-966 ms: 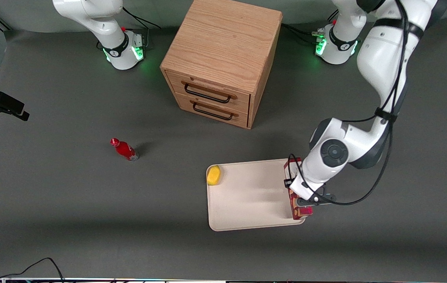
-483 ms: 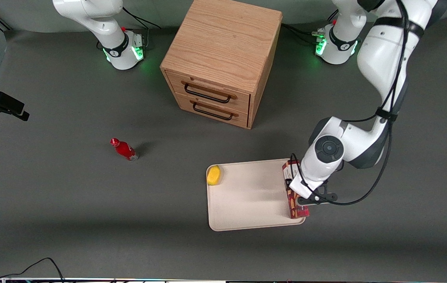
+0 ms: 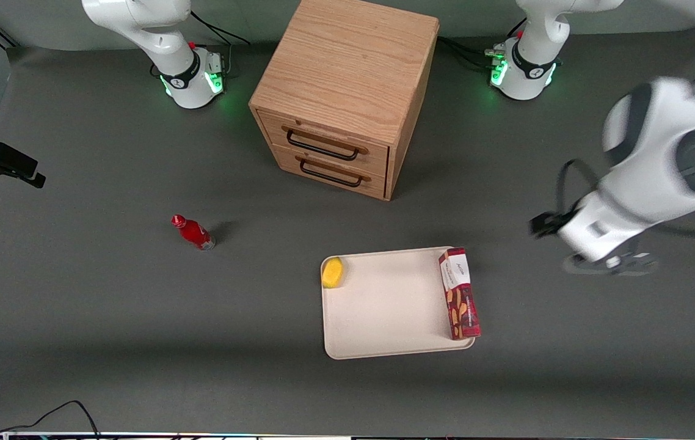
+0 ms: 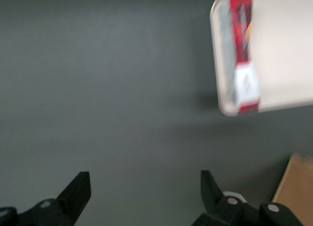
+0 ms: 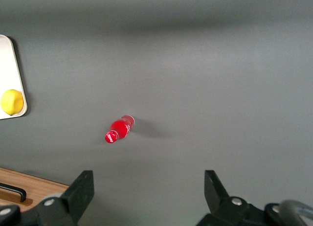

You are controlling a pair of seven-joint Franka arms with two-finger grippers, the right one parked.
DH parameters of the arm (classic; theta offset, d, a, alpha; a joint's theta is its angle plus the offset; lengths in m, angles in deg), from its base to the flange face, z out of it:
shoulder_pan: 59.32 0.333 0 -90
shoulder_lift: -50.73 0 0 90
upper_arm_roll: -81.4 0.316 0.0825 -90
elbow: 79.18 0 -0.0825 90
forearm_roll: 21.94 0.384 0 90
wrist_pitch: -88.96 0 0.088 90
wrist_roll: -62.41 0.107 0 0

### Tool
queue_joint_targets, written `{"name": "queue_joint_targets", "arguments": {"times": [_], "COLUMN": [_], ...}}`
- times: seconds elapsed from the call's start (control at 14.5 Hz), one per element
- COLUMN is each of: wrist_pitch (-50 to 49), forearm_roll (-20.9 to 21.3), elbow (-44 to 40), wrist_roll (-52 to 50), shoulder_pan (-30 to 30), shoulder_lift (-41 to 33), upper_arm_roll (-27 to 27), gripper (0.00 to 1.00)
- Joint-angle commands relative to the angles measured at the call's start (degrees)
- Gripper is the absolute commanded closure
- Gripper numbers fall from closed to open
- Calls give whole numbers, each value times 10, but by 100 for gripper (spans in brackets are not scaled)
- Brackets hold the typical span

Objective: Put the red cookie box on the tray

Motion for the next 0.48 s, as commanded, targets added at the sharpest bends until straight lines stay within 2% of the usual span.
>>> {"name": "queue_joint_targets", "arguments": {"times": [0.0,0.14,0.41], "wrist_pitch": [-64,-73,-124], "forearm_roll": [-17,-17,-18], "elbow": [51,83,35], "wrist_roll": [108,112,142], "shoulder_pan": [-4,-3,-4], "shoulder_lift": [-83,-131,-124], "upper_arm_roll": [57,74,75], "gripper": [0,0,0]}}
